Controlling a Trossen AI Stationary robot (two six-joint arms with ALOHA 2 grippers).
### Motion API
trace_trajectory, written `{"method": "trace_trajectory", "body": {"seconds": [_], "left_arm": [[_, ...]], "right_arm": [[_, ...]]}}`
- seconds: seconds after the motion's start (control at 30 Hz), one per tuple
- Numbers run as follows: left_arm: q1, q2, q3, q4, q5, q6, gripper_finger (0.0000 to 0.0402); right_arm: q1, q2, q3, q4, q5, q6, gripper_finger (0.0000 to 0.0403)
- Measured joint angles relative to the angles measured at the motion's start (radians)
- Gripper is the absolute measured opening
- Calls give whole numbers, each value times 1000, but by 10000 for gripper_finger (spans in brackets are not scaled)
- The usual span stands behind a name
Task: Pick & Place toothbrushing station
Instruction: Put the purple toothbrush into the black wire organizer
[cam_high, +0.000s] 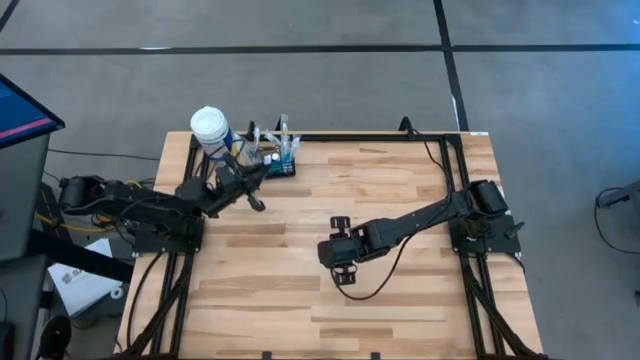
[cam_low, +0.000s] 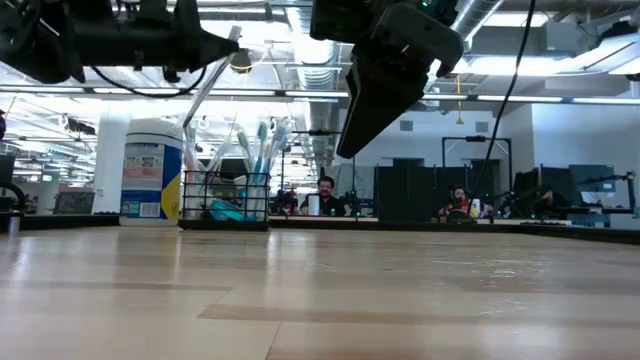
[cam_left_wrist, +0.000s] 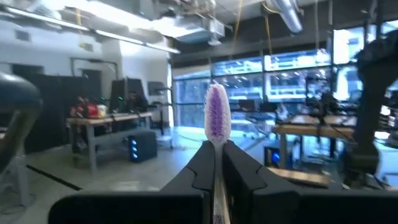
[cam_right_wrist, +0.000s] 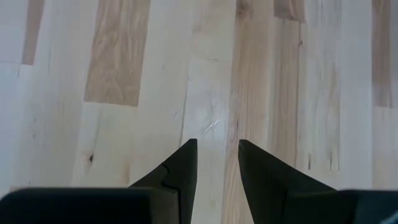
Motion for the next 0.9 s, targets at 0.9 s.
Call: {"method": "trace_trajectory", "body": {"seconds": [0.9], "left_arm": [[-23, 1, -65, 199, 209, -64, 5]], "right_arm": [[-120, 0, 0, 566, 136, -240, 107]]}}
